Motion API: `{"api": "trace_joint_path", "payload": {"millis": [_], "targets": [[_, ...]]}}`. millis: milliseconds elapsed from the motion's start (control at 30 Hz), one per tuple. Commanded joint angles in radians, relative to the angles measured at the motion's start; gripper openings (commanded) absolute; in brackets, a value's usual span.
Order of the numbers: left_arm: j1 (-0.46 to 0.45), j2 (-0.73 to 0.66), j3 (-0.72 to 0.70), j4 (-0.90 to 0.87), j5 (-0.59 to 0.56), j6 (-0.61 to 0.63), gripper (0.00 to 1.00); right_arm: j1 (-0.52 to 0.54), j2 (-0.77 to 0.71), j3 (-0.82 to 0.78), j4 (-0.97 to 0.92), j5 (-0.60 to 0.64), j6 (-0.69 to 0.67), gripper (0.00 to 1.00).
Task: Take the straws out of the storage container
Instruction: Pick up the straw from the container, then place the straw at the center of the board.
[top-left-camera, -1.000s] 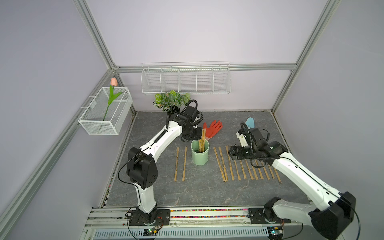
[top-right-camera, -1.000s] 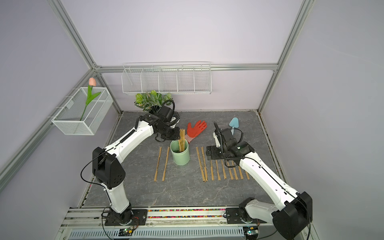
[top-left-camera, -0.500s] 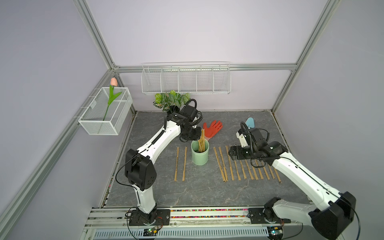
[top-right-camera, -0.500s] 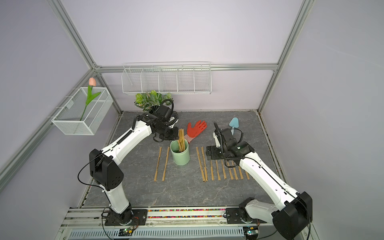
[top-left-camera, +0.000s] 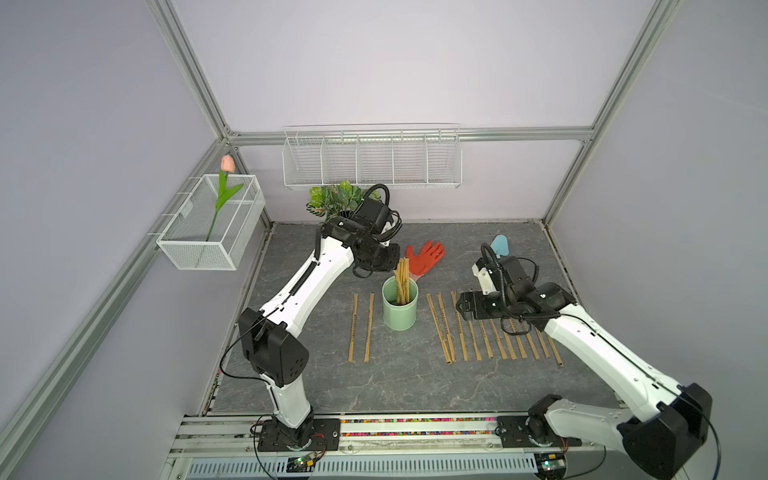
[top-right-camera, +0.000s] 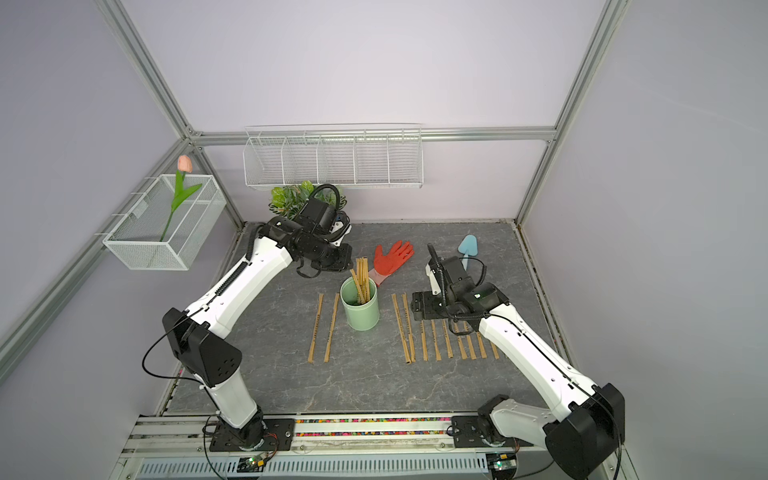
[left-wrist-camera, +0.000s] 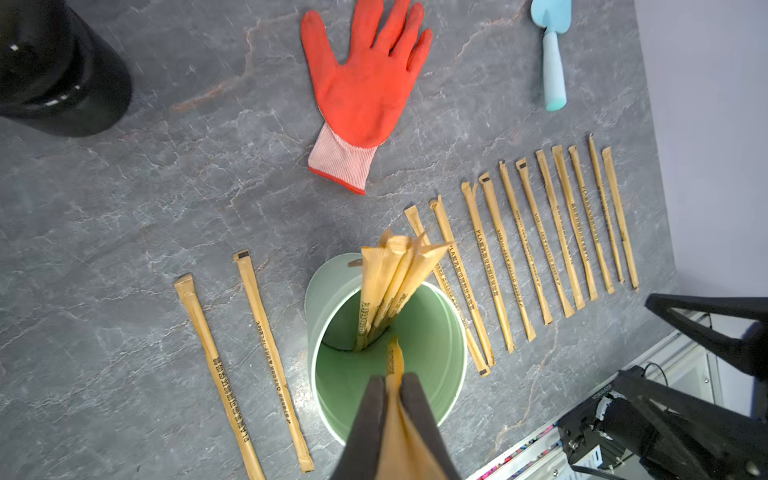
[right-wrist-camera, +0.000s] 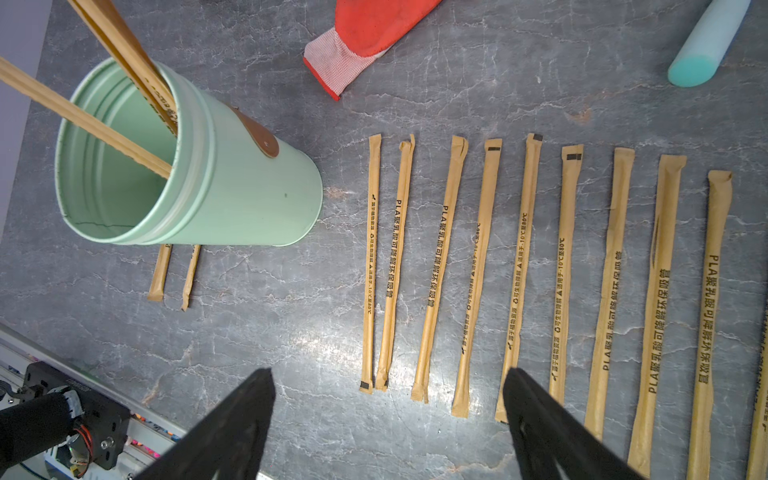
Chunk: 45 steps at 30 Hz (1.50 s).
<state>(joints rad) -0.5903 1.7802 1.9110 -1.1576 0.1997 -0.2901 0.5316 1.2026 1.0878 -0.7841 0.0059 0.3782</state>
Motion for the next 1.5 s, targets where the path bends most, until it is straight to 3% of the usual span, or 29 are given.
{"api": "trace_joint_path", "payload": {"millis": [0, 733, 967, 1267, 1467], "targets": [[-0.007, -0.032, 0.066, -0.067, -0.028, 0.033, 0.10, -0.007, 0.001, 0.022, 0.002, -0.012, 0.013, 0.89], [0.035, -0.181, 0.318, -0.209, -0.161, 0.078, 0.06, -0.006, 0.033, 0.063, -0.005, -0.029, 0.009, 0.89], [0.126, -0.211, 0.323, -0.264, -0.192, 0.088, 0.06, -0.007, 0.035, 0.070, -0.014, -0.035, 0.005, 0.89], [0.264, -0.120, 0.245, -0.378, -0.222, 0.097, 0.06, -0.005, 0.056, 0.070, -0.048, -0.033, -0.008, 0.89], [0.274, -0.005, 0.157, -0.451, -0.373, 0.081, 0.06, -0.005, 0.069, 0.063, -0.066, -0.025, -0.012, 0.89]]}}
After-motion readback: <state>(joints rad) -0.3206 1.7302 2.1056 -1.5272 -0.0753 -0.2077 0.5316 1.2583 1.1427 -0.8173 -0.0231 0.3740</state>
